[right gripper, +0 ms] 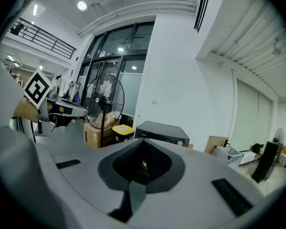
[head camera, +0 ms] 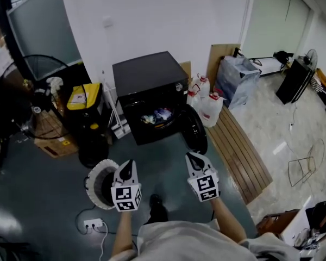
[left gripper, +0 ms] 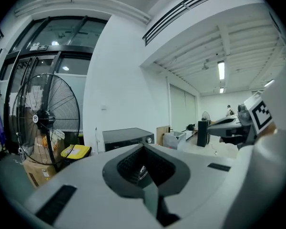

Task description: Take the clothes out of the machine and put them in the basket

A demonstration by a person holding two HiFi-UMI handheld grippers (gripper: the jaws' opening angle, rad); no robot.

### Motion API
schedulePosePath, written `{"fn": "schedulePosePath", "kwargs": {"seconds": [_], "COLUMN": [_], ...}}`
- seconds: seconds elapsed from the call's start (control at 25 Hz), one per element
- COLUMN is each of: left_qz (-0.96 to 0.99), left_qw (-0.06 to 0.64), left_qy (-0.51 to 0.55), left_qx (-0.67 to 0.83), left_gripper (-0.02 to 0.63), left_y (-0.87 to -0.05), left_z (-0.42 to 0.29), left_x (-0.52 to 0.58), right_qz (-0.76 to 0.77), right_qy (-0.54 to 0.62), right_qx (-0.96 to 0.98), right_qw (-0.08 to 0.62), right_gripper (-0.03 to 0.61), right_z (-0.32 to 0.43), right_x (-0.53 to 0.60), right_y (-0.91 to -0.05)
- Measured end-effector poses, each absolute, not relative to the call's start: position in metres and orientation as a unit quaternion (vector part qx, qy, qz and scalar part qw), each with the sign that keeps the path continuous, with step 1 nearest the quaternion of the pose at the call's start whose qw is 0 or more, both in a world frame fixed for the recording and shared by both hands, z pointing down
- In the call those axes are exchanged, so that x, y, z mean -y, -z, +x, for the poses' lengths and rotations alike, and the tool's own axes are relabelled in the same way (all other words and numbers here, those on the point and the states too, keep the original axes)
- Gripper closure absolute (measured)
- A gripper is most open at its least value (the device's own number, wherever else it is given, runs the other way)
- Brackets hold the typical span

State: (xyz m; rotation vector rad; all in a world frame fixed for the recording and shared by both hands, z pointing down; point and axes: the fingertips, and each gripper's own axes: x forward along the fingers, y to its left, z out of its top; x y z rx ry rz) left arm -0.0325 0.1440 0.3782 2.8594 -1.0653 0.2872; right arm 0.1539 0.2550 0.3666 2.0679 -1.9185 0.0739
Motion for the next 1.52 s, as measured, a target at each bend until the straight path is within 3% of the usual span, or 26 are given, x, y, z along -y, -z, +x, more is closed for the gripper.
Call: {"fn": "schedulePosePath", "kwargs": {"seconds": [0.64, 1.52], "left_qz": [0.943, 0.935], "left_qw": [0.053, 0.048], "left_qy": [-0.091, -0.151], "left_qx": [0.315, 0.316], "left_gripper": [0.595, 0.595], "left_y": [-0.381, -0.442], "left_z": [-0.01, 0.064], "left_x": [0.051, 0.141], "right_qz": [0.738, 0.7], "right_qy": [-0.042, -0.08], "right_qx": [0.65, 0.684], "right_qw": [0.178, 0.189], "right_gripper": [0.555, 0.555], "right_z": [0.164, 0.243], "right_x": [-0.074, 0.047], "right_y": [-0.371, -0.438]}}
